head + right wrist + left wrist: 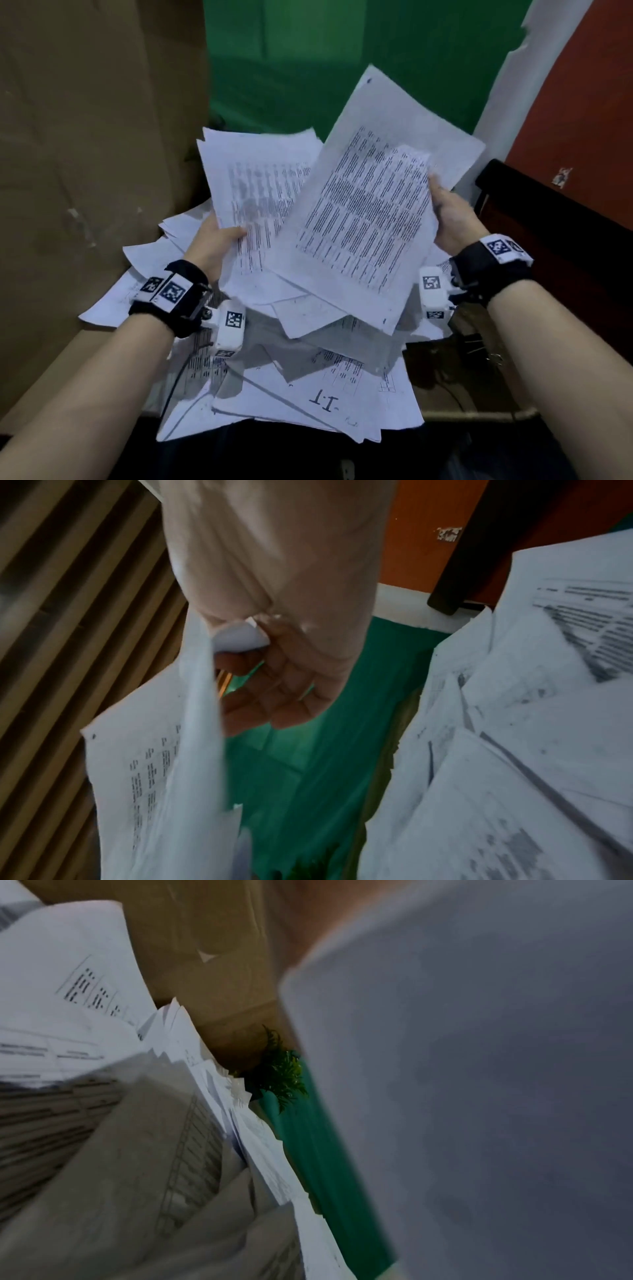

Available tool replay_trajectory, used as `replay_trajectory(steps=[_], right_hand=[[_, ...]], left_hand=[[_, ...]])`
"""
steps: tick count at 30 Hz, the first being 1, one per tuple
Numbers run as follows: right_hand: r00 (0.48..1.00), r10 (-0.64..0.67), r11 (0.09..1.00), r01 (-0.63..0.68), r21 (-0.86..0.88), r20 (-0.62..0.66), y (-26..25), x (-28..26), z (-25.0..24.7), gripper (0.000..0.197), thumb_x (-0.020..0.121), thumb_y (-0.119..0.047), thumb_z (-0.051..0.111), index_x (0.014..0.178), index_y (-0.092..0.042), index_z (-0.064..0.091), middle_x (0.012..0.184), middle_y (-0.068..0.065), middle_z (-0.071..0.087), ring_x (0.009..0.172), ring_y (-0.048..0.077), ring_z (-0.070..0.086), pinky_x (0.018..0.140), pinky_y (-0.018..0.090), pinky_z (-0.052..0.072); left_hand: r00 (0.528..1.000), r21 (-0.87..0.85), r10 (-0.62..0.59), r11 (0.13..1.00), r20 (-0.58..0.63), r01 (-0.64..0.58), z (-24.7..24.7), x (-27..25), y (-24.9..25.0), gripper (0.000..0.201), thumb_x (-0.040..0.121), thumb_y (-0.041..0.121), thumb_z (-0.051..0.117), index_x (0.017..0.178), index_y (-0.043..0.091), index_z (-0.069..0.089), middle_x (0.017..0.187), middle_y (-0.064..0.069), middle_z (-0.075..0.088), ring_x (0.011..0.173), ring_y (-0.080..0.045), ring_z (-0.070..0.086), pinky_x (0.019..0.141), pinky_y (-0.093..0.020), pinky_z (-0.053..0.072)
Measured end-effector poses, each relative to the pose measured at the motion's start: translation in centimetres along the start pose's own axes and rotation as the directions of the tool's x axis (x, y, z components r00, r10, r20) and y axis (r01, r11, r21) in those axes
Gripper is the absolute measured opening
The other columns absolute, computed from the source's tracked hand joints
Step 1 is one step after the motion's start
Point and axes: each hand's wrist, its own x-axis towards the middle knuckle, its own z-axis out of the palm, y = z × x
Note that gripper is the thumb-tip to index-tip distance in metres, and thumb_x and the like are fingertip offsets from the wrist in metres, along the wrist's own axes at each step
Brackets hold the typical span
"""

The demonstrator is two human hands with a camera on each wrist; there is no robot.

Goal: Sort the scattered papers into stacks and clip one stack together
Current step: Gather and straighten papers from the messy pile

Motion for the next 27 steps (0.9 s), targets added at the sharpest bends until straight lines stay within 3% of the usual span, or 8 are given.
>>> replay_trajectory(steps=[3, 8, 12, 15, 18, 23, 25, 27], right_hand=[[0.997, -0.004, 0.961, -0.019, -0.276, -0.082, 1.5, 0.1, 0.7, 0.042, 0.099, -0.044, 0.05, 0.114, -0.007, 0.062, 0.105, 0.006, 0.072, 0.088, 0.016, 0.07, 0.078, 0.031, 0.055], [0.998, 0.057, 0.969, -0.054, -0.24, 0.005, 3.9, 0.0, 2.9, 0.035, 0.101, -0.036, 0.047, 0.126, -0.014, 0.057, 0.11, -0.007, 0.069, 0.097, 0.005, 0.066, 0.083, 0.025, 0.051], [0.951, -0.262, 0.945, 0.219, -0.244, -0.162, 1.3, -0.8, 4.7, 0.019, 0.101, -0.022, 0.049, 0.119, -0.015, 0.053, 0.107, -0.01, 0.064, 0.09, -0.011, 0.06, 0.074, 0.006, 0.048], [0.833, -0.514, 0.852, 0.468, -0.234, -0.203, -2.6, -1.5, 6.2, 0.032, 0.101, -0.017, 0.049, 0.132, -0.014, 0.042, 0.118, -0.014, 0.055, 0.096, -0.014, 0.055, 0.077, 0.0, 0.041], [0.834, -0.539, 0.837, 0.513, -0.191, -0.116, -4.4, -2.8, 7.3, 0.052, 0.102, -0.025, 0.05, 0.146, -0.012, 0.027, 0.12, -0.02, 0.049, 0.096, -0.022, 0.052, 0.078, -0.004, 0.037], [0.962, -0.273, 0.937, 0.271, -0.221, 0.021, -1.7, -3.6, 6.0, 0.094, 0.06, -0.068, 0.076, 0.136, -0.019, 0.051, 0.123, -0.005, 0.067, 0.113, 0.013, 0.063, 0.102, 0.04, 0.048], [0.967, -0.244, 0.939, 0.255, -0.232, 0.075, -0.8, -3.7, 6.2, 0.074, 0.07, -0.057, 0.078, 0.128, -0.016, 0.059, 0.114, -0.002, 0.071, 0.106, 0.015, 0.067, 0.096, 0.04, 0.053], [0.939, -0.342, 0.919, 0.342, -0.196, 0.035, -1.9, -3.3, 7.2, 0.032, 0.09, -0.029, 0.069, 0.116, -0.012, 0.064, 0.099, -0.007, 0.072, 0.092, 0.003, 0.068, 0.082, 0.023, 0.054]], left_hand=[[0.992, -0.035, -0.003, 0.999, 0.126, 0.008, 1.6, -0.6, -0.5, 0.05, 0.091, -0.01, 0.049, 0.137, 0.007, 0.046, 0.125, -0.018, 0.063, 0.108, -0.031, 0.064, 0.091, -0.04, 0.054], [0.972, -0.033, 0.001, 0.999, 0.234, 0.007, 4.2, -1.2, -0.5, 0.04, 0.096, 0.0, 0.045, 0.135, 0.006, 0.049, 0.107, -0.006, 0.071, 0.091, -0.019, 0.071, 0.075, -0.033, 0.059], [0.981, -0.016, 0.18, 0.984, 0.066, -0.18, 4.9, -1.1, 1.2, 0.042, 0.1, 0.04, 0.042, 0.129, 0.011, 0.054, 0.102, 0.007, 0.069, 0.09, -0.008, 0.068, 0.076, -0.028, 0.057], [0.883, -0.021, 0.467, 0.883, -0.04, -0.468, 5.4, -1.1, 3.8, 0.056, 0.077, 0.061, 0.058, 0.115, 0.02, 0.047, 0.107, 0.004, 0.062, 0.092, -0.002, 0.064, 0.081, -0.024, 0.052], [0.804, 0.101, 0.594, 0.801, -0.016, -0.59, 5.9, -0.6, 5.3, 0.072, 0.077, 0.054, 0.066, 0.128, 0.017, 0.032, 0.126, -0.006, 0.056, 0.113, -0.013, 0.061, 0.093, -0.03, 0.051], [0.837, 0.086, 0.539, 0.842, -0.097, -0.532, 6.0, 0.3, 3.1, 0.077, 0.074, 0.05, 0.061, 0.131, 0.007, 0.031, 0.112, 0.01, 0.055, 0.097, 0.012, 0.059, 0.082, -0.011, 0.047], [0.85, 0.09, 0.523, 0.852, -0.068, -0.516, 6.8, 0.3, 2.4, 0.07, 0.079, 0.045, 0.062, 0.129, 0.006, 0.032, 0.112, 0.006, 0.056, 0.097, 0.01, 0.058, 0.081, -0.01, 0.047], [0.784, 0.154, 0.609, 0.792, -0.121, -0.591, 8.3, 0.2, 3.5, 0.055, 0.09, 0.029, 0.058, 0.129, -0.003, 0.038, 0.109, 0.008, 0.058, 0.097, 0.013, 0.058, 0.085, -0.012, 0.047]])
